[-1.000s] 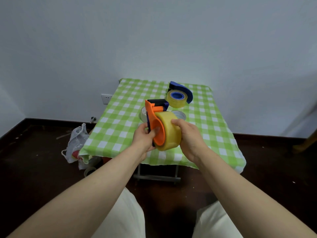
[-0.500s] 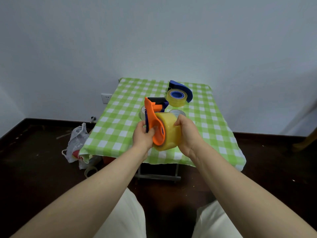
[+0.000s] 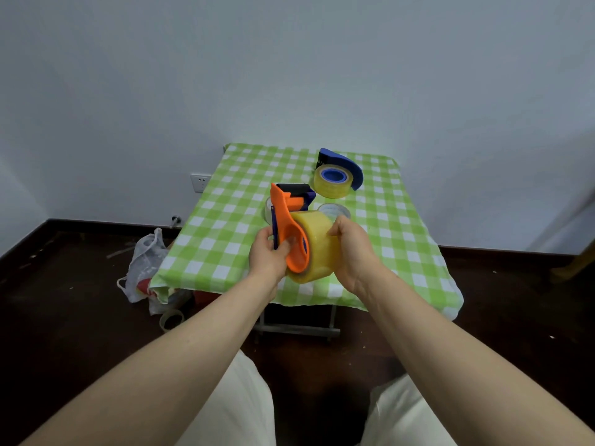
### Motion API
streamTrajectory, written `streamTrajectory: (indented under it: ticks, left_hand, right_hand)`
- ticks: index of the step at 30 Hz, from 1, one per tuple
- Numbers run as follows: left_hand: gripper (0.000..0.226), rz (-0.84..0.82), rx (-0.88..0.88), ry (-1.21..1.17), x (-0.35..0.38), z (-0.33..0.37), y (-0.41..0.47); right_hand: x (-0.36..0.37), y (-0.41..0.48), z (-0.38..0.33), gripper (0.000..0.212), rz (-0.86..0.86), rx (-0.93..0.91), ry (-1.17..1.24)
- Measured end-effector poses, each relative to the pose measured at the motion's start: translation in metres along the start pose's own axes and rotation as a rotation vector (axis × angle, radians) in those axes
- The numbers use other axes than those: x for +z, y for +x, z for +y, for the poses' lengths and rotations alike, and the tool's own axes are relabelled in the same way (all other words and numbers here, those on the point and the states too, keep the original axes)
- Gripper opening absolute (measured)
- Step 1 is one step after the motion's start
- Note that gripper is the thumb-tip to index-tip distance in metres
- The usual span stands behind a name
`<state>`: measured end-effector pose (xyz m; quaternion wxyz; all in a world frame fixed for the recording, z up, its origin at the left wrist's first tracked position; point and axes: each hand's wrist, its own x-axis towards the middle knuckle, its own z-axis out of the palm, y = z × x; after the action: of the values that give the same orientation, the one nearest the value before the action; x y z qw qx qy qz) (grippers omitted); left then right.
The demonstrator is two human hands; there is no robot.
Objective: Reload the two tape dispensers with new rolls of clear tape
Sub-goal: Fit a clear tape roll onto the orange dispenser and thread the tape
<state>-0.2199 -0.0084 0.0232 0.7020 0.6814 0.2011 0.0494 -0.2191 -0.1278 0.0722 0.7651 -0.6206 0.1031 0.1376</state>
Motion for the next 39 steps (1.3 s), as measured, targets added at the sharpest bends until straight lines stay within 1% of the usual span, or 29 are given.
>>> streamTrajectory:
  ticks: [2, 6, 8, 10, 14, 16, 18, 19, 23, 25, 27, 29, 31, 33, 34, 36, 37, 38, 39]
  left_hand:
    - [0.035, 0.004, 0.002, 0.017, -0.001, 0.0, -0.001]
    - [0.03, -0.023, 0.011, -0.01, -0.005, 0.003, -0.002]
    - [0.023, -0.06, 0.0, -0.045, -0.006, 0.004, -0.003]
    - [0.025, -0.079, -0.015, -0.083, -0.006, 0.005, -0.003]
    - [0.037, -0.081, -0.031, -0.161, -0.006, 0.013, -0.003]
    - [0.037, -0.09, -0.054, -0.192, -0.007, 0.016, -0.002]
    - [0.032, -0.108, -0.065, -0.198, -0.009, 0.018, -0.003]
    - [0.031, -0.115, -0.056, -0.184, -0.01, 0.017, -0.003]
    - [0.039, -0.117, 0.043, -0.06, -0.012, 0.014, -0.003]
    - [0.043, -0.094, 0.103, 0.054, -0.011, 0.013, -0.003]
    - [0.061, -0.05, 0.145, 0.231, -0.011, 0.014, -0.003]
    - [0.065, -0.044, 0.153, 0.26, -0.011, 0.02, -0.006]
    - [0.061, -0.003, 0.12, 0.215, -0.01, 0.024, -0.007]
    - [0.048, 0.072, 0.074, 0.147, -0.009, 0.026, -0.012]
    - [0.037, 0.052, 0.055, 0.062, -0.007, 0.028, -0.019]
    - [0.018, -0.096, 0.0, -0.09, 0.001, 0.03, -0.031]
    - [0.013, -0.154, 0.001, -0.12, 0.006, 0.03, -0.035]
    - [0.01, -0.175, 0.017, -0.136, 0.01, 0.03, -0.039]
    - [0.014, -0.172, 0.036, -0.165, 0.012, 0.029, -0.041]
  right_hand:
    - [0.0, 0.001, 0.001, 0.006, -0.016, 0.0, 0.021]
    - [-0.004, 0.003, -0.005, 0.023, -0.093, 0.015, 0.099]
    - [-0.007, 0.003, -0.012, 0.02, -0.138, 0.016, 0.132]
    - [-0.008, 0.004, -0.018, 0.019, -0.167, 0.029, 0.148]
    - [-0.007, 0.005, -0.019, 0.026, -0.161, 0.08, 0.171]
    - [-0.006, 0.003, -0.016, 0.025, -0.142, 0.115, 0.182]
    - [-0.006, 0.003, -0.013, 0.027, -0.104, 0.126, 0.157]
    - [-0.004, 0.004, -0.012, 0.028, -0.076, 0.121, 0.132]
    - [0.001, 0.007, -0.009, 0.035, -0.003, 0.105, 0.005]
    - [0.001, 0.004, -0.008, 0.033, -0.031, 0.112, 0.048]
    - [0.0, 0.001, -0.008, 0.027, -0.044, 0.119, 0.156]
    - [-0.002, 0.001, -0.006, 0.021, -0.001, 0.078, 0.208]
    - [-0.002, 0.001, -0.005, 0.018, 0.053, 0.017, 0.186]
    - [-0.001, 0.002, -0.002, 0.016, 0.096, -0.032, 0.134]
    - [0.001, 0.001, -0.001, 0.017, 0.103, -0.059, 0.099]
    - [0.003, 0.0, 0.003, 0.023, 0.083, -0.134, 0.028]
    - [0.004, 0.0, 0.006, 0.028, 0.056, -0.178, -0.003]
    - [0.006, 0.0, 0.008, 0.032, 0.027, -0.22, -0.025]
    - [0.007, -0.001, 0.011, 0.035, -0.002, -0.254, -0.035]
